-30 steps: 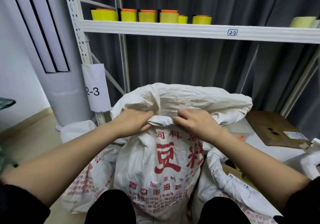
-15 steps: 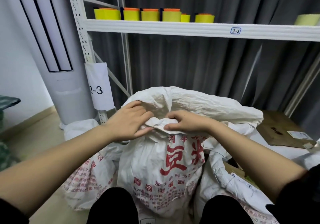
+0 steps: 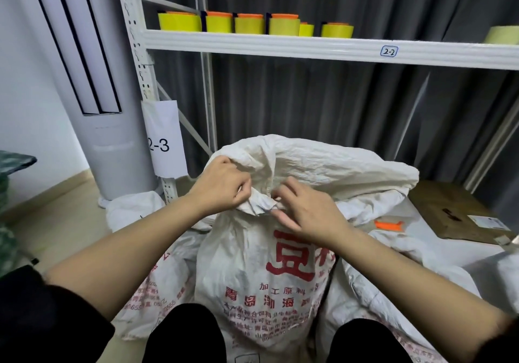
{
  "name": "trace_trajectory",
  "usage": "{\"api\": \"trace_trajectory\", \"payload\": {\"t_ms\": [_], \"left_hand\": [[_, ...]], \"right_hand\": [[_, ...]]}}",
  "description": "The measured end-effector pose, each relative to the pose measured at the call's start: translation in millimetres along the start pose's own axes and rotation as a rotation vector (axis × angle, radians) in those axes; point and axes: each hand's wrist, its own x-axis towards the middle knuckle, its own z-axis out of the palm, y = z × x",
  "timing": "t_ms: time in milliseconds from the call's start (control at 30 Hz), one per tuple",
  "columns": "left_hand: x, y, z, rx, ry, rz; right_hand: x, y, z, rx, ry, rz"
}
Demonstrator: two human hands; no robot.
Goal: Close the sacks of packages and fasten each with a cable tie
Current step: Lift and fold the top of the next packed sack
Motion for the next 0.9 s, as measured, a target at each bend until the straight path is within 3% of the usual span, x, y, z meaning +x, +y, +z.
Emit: {"api": "trace_trajectory", "payload": {"t_ms": [100,200,267,367,433,533,600,667,700,767,833,900], "left_hand": [[-0.8,2.4,-0.2,0.099,0.112,0.099],[4.2,8.0,-0.1,0.135,0.187,0.087],[1.3,5.6,-2.6,0.123,0.139,0.107],[-4.8,-5.0,-8.0,0.074,-0.037,0.166],[-5.2,-6.7,-10.2,0.001,-0.122,0.125],[-6.1,0.0,-14.5,-0.232,-0.039,-0.030],[-15.5,16.3,-14.1,-0.358,0.214,-0.187],[-33.2,43.7,-10.6,-0.456,0.435,-0.514],[-40.5,58.5,-11.0,-0.556,0.456,-0.714],[-46.4,80.0,-10.0,-0.899,0.300,-1.029],[-46.5,83.0,-8.6,-1.144,0.186,-1.142],[-44.5,77.4,-6.9,-1.245,0.194,-1.153]], "right_hand": [[23.4,-11.5,-22.2,0.382,-0.331,0.343],[39.9,-13.4,-24.5,0.506,-0.605,0.324],[41.5,-15.7,-20.9,0.570,-0.620,0.287],[35.9,-20.3,-10.9,0.342,-0.474,0.163],[29.3,-22.1,-0.8,0.099,-0.292,0.108],[13.1,-21.8,11.8,-0.137,-0.001,-0.011],[6.2,-21.3,18.9,-0.188,0.131,-0.043],[2.6,-21.1,26.9,-0.228,0.205,-0.056],[2.0,-22.5,29.4,-0.242,0.229,-0.061],[2.1,-24.2,36.0,-0.263,0.271,-0.072],[2.2,-26.0,41.1,-0.283,0.297,-0.087],[1.6,-28.0,45.0,-0.297,0.319,-0.102]]}}
